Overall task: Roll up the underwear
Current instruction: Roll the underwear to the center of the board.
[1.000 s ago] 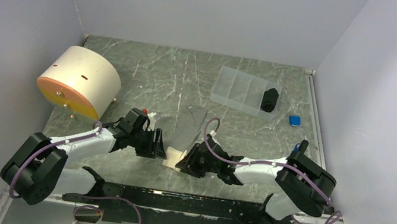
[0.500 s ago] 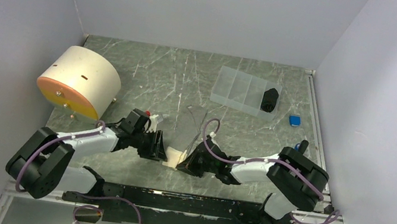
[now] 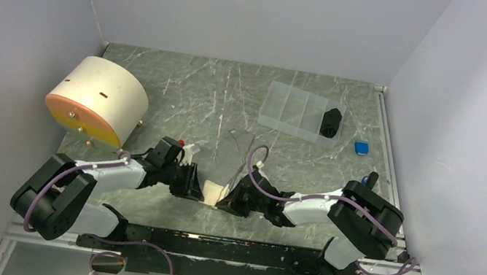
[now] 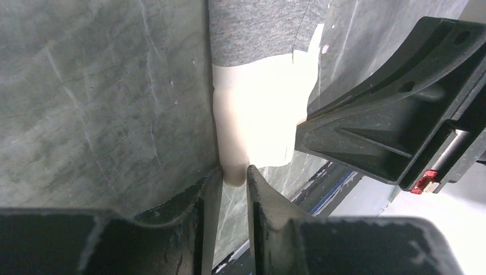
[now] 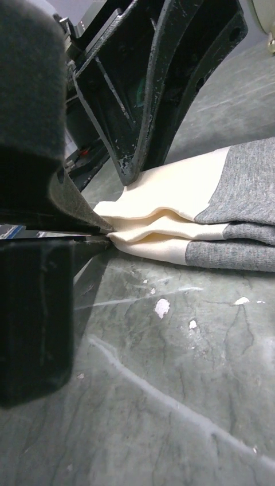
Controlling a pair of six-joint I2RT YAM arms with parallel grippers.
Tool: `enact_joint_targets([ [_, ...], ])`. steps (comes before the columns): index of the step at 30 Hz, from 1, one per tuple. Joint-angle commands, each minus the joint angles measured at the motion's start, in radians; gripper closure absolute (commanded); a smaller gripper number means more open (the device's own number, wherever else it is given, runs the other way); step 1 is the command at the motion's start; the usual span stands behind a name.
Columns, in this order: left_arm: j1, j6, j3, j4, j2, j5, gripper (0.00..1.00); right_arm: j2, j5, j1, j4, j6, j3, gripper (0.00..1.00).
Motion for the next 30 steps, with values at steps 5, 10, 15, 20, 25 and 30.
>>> enact_joint_targets([
  [5, -0.001, -0.009, -0.055, 0.096, 0.053, -0.041, 0.86, -0.068, -0.031, 0.003, -0.059, -0.161, 0.039, 0.67],
  [10, -0.001, -0.017, -0.045, 0.096, 0.042, -0.055, 0.95, -0.16, 0.05, 0.004, -0.195, -0.398, 0.123, 0.03],
  [15, 0.0, 0.02, 0.009, -0.017, -0.002, -0.087, 0.95, -0.329, 0.102, 0.004, 0.035, -1.017, 0.017, 0.0],
  [20, 0.0, 0.039, 0.05, -0.062, -0.013, -0.086, 0.95, -0.352, -0.084, 0.004, 0.008, -1.759, -0.014, 0.33],
  [25, 0.0, 0.039, 0.056, -0.032, 0.026, -0.046, 0.95, -0.293, -0.145, 0.004, 0.002, -2.156, -0.011, 0.4],
  [30, -0.001, 0.05, 0.052, -0.043, 0.022, -0.037, 0.95, -0.246, -0.197, 0.034, -0.078, -2.425, 0.006, 0.47],
])
